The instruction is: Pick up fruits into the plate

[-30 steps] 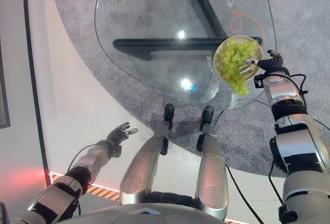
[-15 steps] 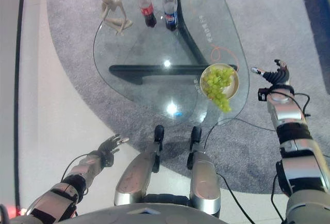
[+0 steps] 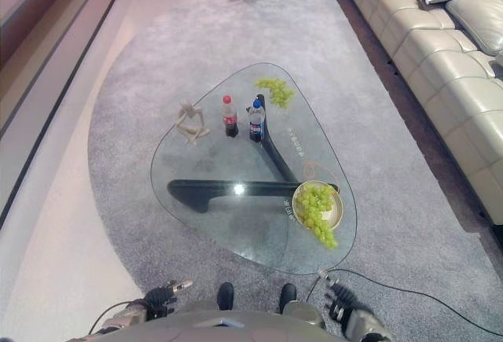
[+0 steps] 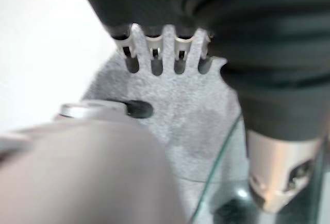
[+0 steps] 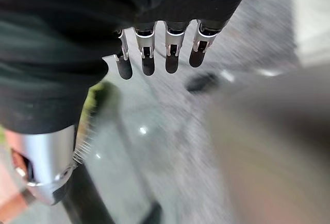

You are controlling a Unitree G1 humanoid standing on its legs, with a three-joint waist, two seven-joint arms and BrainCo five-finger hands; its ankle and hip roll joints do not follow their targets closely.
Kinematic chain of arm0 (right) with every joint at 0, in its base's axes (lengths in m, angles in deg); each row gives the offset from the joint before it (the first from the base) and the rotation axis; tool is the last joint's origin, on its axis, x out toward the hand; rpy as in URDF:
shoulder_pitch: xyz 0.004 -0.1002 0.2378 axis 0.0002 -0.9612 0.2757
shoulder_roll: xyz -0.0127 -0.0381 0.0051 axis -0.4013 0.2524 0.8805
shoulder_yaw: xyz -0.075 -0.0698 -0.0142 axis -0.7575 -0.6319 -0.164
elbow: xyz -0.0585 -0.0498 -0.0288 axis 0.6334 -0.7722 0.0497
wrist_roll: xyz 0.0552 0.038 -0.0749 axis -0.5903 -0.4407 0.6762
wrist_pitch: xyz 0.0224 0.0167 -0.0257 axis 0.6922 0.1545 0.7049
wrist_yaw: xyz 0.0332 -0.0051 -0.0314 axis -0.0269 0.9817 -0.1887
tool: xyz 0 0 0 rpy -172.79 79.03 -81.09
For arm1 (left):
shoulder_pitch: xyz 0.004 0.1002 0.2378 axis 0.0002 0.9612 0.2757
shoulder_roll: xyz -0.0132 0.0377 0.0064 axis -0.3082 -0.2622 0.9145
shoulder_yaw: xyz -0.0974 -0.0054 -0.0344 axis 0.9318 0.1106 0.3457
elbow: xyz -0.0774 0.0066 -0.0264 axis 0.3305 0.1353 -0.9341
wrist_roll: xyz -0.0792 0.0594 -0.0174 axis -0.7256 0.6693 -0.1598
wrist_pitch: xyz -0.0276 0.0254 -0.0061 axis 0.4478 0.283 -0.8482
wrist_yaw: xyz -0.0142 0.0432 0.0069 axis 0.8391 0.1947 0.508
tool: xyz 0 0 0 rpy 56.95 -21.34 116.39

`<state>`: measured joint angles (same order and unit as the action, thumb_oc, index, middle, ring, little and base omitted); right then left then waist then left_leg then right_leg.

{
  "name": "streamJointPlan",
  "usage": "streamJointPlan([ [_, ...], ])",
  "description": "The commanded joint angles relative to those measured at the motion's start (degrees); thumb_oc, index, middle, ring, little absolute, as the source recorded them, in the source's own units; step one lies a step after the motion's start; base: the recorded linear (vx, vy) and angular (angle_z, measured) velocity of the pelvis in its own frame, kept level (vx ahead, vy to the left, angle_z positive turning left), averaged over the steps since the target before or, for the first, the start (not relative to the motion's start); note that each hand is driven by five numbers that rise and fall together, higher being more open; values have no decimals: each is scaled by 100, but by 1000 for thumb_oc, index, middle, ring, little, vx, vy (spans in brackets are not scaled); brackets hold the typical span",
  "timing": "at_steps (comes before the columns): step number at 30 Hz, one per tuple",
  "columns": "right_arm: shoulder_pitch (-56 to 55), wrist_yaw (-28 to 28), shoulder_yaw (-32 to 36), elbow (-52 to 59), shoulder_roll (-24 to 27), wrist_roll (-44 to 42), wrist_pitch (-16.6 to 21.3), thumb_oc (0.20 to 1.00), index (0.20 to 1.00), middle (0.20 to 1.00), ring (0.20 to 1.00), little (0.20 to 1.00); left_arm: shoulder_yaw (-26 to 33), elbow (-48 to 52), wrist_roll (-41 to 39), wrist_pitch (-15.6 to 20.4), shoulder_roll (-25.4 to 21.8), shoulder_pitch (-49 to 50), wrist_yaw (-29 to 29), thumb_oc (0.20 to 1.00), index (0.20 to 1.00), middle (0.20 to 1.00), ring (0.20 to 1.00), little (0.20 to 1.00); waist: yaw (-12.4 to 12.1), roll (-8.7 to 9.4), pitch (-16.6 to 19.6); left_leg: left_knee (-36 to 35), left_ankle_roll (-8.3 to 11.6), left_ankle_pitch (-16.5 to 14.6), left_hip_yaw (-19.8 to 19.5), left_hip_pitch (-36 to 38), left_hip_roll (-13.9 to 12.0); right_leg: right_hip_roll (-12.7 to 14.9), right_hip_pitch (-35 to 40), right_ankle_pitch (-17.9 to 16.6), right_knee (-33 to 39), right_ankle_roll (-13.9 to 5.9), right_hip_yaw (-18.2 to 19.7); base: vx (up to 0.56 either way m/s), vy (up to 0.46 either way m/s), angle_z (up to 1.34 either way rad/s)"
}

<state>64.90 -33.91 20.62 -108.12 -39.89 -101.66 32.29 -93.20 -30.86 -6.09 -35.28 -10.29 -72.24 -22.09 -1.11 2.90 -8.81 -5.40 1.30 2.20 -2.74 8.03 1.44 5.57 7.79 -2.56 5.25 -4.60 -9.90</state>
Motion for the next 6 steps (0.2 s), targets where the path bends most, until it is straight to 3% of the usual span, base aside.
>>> streamJointPlan([
  [1, 115, 73, -306, -259, 88, 454, -20, 1000, 1000, 1000, 1000, 1000, 118, -366, 183, -85, 162, -30, -60, 1000, 1000, 1000, 1000, 1000, -42, -204, 193, 287, -122, -656, 525, 139, 92, -79, -111, 273, -499, -10, 93, -4, 81, -2],
  [6, 20, -34, -471, -449, 62, 904, -337, 1000, 1000, 1000, 1000, 1000, 108, -299, 25, -242, 243, 42, 23, 1000, 1000, 1000, 1000, 1000, 6, -294, 259, 233, -145, -665, 581, 237, 101, -84, -22, 272, -423, 10, 133, -11, 51, -9],
])
